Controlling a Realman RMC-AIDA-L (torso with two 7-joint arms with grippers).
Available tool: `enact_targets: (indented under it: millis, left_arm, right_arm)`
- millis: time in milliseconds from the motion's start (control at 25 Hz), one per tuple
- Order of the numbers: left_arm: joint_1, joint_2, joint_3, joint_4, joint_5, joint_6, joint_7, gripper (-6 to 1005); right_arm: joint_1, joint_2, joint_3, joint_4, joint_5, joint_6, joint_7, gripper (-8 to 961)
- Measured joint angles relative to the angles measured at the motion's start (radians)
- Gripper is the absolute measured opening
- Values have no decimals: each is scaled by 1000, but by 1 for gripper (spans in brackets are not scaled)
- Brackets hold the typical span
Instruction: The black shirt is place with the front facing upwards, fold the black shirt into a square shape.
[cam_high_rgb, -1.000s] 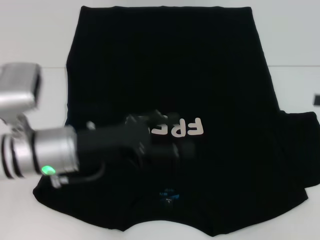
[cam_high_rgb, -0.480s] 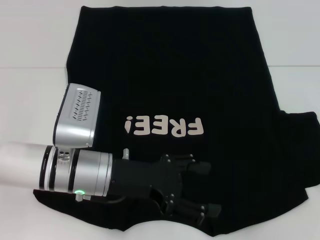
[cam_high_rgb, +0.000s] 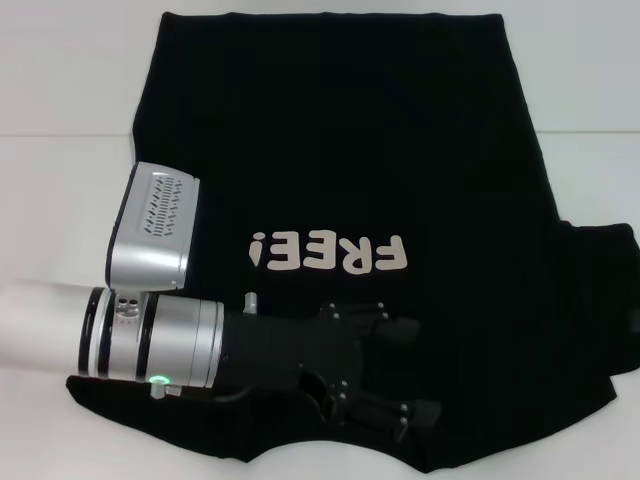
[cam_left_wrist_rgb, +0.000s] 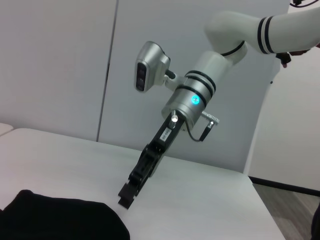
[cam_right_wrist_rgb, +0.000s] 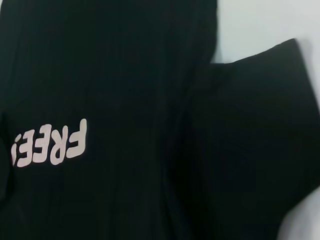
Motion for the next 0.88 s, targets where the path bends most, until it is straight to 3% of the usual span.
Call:
enact_targets:
  millis: [360, 600, 800, 880]
  left_arm:
    - [3, -1, -5, -2, -2, -3, -2, 949]
    - [3, 0, -15, 0, -2, -3, -2, 949]
    - [2, 1, -15, 0, -2, -4, -2, 949]
    - [1, 1, -16, 1, -2, -4, -2, 948]
  right_arm:
    - [28, 16, -67, 32, -2, 87, 10, 885]
    - [29, 19, -72, 33, -3, 104, 14, 780]
    - [30, 28, -73, 33, -3, 123, 14, 574]
    - [30, 34, -74, 28, -3, 131, 14, 406]
